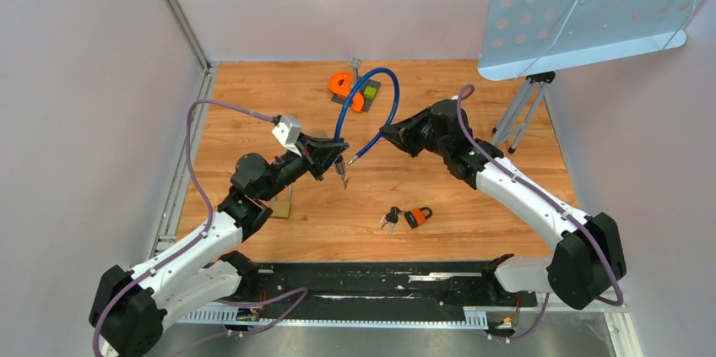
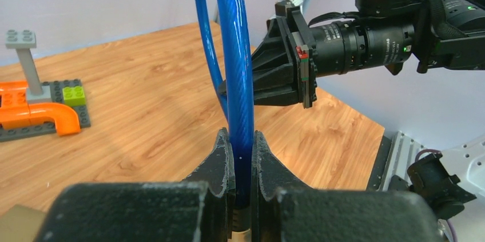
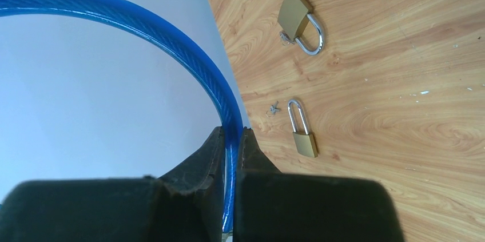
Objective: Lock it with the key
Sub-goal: Lock the lock.
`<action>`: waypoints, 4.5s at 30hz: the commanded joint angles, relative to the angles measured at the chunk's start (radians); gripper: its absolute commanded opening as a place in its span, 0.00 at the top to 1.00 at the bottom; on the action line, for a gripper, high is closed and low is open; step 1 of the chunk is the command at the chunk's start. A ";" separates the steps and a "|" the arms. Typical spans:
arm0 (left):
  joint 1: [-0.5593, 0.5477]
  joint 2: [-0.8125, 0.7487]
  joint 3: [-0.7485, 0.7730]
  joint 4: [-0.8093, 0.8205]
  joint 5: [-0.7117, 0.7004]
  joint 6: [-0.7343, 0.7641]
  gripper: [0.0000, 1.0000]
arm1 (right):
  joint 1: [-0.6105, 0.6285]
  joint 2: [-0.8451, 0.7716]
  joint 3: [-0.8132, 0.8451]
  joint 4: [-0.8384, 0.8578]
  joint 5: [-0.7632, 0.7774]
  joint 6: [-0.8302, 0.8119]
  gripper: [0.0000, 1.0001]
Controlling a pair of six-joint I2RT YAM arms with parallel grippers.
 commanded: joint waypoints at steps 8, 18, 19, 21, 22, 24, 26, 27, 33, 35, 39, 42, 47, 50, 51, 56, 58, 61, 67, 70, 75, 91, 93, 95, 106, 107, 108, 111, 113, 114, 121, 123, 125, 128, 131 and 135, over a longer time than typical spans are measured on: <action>-0.003 -0.011 0.047 0.001 -0.016 -0.018 1.00 | 0.007 0.063 0.067 0.033 0.032 0.023 1.00; -0.002 0.040 0.055 -0.014 -0.054 -0.034 1.00 | 0.021 0.099 0.093 0.029 0.037 0.024 1.00; -0.003 0.045 0.058 -0.019 -0.066 -0.037 1.00 | 0.021 0.102 0.097 0.028 0.036 0.022 1.00; -0.002 0.052 0.066 -0.035 -0.086 -0.040 1.00 | 0.022 0.106 0.102 0.025 0.041 0.021 1.00; -0.002 0.054 0.071 -0.048 -0.093 -0.040 1.00 | 0.022 0.109 0.103 0.024 0.042 0.020 1.00; -0.002 0.062 0.086 -0.077 -0.123 -0.048 1.00 | 0.023 0.114 0.106 0.022 0.042 0.025 1.00; -0.002 0.073 0.106 -0.119 -0.163 -0.055 1.00 | 0.025 0.119 0.111 0.019 0.042 0.028 1.00; -0.003 0.084 0.112 -0.135 -0.196 -0.061 1.00 | 0.029 0.121 0.115 0.018 0.043 0.028 1.00; -0.002 0.152 0.179 -0.282 -0.327 -0.067 1.00 | 0.092 0.113 0.155 -0.004 0.123 -0.003 1.00; -0.002 0.175 0.197 -0.313 -0.348 -0.070 1.00 | 0.108 0.114 0.165 -0.008 0.169 -0.009 1.00; -0.002 0.190 0.201 -0.317 -0.377 -0.085 1.00 | 0.135 0.121 0.180 -0.018 0.204 -0.014 1.00; -0.002 0.186 0.193 -0.305 -0.384 -0.098 1.00 | 0.140 0.136 0.177 -0.021 0.196 0.007 1.00; -0.002 0.161 0.175 -0.277 -0.377 -0.108 1.00 | 0.141 0.160 0.163 -0.021 0.190 0.055 1.00; -0.002 0.130 0.145 -0.255 -0.393 -0.116 1.00 | 0.139 0.177 0.161 -0.021 0.147 0.083 1.00; -0.003 0.125 0.130 -0.242 -0.399 -0.116 1.00 | 0.139 0.181 0.158 -0.021 0.125 0.094 1.00; -0.002 0.053 0.046 -0.107 -0.454 -0.124 1.00 | 0.138 0.182 0.125 -0.008 0.031 0.172 1.00; -0.002 0.035 0.019 -0.069 -0.467 -0.116 1.00 | 0.138 0.177 0.107 0.014 -0.003 0.201 1.00; -0.002 0.031 0.002 -0.054 -0.476 -0.101 1.00 | 0.140 0.175 0.090 0.044 -0.028 0.226 1.00; -0.004 0.059 -0.059 0.051 -0.513 -0.114 1.00 | 0.149 0.179 0.043 0.131 -0.106 0.287 1.00; -0.003 0.071 -0.074 0.113 -0.481 -0.116 1.00 | 0.152 0.191 0.047 0.133 -0.117 0.287 1.00; -0.004 0.100 -0.060 0.131 -0.372 -0.107 1.00 | 0.153 0.208 0.052 0.136 -0.125 0.278 1.00; -0.003 0.155 -0.023 0.094 -0.111 -0.046 1.00 | 0.139 0.184 0.006 0.343 -0.169 0.146 1.00; -0.004 0.147 -0.025 0.061 -0.137 -0.041 1.00 | 0.132 0.174 -0.022 0.400 -0.188 0.164 1.00; -0.003 0.136 -0.032 0.036 -0.172 -0.043 1.00 | 0.127 0.168 -0.056 0.470 -0.197 0.201 1.00; -0.003 0.134 0.076 -0.296 -0.399 -0.062 1.00 | 0.151 0.295 -0.066 0.460 -0.304 0.406 1.00; -0.003 0.152 0.110 -0.323 -0.398 -0.056 1.00 | 0.154 0.315 -0.068 0.479 -0.331 0.426 1.00; -0.004 0.162 0.128 -0.376 -0.398 -0.053 1.00 | 0.155 0.338 -0.069 0.500 -0.357 0.443 1.00; -0.003 0.204 0.195 -0.460 -0.391 -0.038 1.00 | 0.161 0.392 -0.072 0.555 -0.413 0.490 1.00; -0.003 0.221 0.217 -0.487 -0.382 -0.035 1.00 | 0.163 0.414 -0.078 0.578 -0.432 0.510 0.98; -0.004 0.226 0.232 -0.496 -0.380 -0.032 1.00 | 0.163 0.420 -0.080 0.584 -0.437 0.516 0.97; -0.007 0.301 0.292 -0.589 -0.374 -0.035 1.00 | 0.163 0.461 -0.110 0.619 -0.464 0.581 0.81; -0.013 0.318 0.304 -0.613 -0.387 -0.032 1.00 | 0.163 0.482 -0.114 0.640 -0.486 0.598 0.79; -0.018 0.329 0.318 -0.633 -0.399 -0.024 1.00 | 0.164 0.492 -0.122 0.654 -0.495 0.613 0.75; -0.023 0.342 0.338 -0.653 -0.418 -0.012 1.00 | 0.163 0.486 -0.133 0.639 -0.486 0.614 0.72; -0.029 0.351 0.347 -0.675 -0.435 -0.010 1.00 | 0.163 0.468 -0.133 0.607 -0.469 0.593 0.71; -0.031 0.356 0.349 -0.691 -0.471 -0.023 1.00 | 0.158 0.433 -0.135 0.533 -0.434 0.544 0.66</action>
